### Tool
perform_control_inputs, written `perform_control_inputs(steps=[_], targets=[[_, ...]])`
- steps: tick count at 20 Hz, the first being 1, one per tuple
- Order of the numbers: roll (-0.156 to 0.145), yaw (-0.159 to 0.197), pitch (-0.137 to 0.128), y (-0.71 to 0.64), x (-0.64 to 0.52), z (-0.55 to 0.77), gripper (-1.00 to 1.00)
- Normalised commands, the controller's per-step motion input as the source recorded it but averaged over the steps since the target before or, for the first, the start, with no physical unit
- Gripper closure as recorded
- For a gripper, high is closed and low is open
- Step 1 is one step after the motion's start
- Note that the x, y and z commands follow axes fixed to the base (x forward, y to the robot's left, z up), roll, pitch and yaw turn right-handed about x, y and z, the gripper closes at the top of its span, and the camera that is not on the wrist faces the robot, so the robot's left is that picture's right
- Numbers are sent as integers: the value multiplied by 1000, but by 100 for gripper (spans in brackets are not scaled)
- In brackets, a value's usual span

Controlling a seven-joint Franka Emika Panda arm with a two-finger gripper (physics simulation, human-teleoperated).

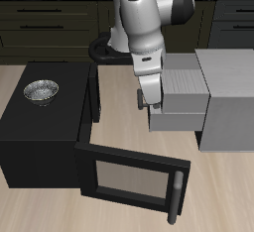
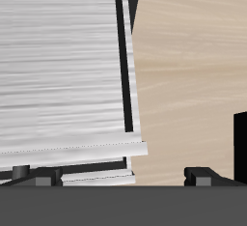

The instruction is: Close the top and middle drawer of the white cabinet

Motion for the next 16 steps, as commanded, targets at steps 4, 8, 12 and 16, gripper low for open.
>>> perform_control_inputs(steps=[4,8,12,16], targets=[[30,-13,-11,198,28,16,-100],[17,-7,-22,198,40,-42,-100],[15,-17,-24,156,33,25,-100],[42,-9,-39,293,82,-65,-100]])
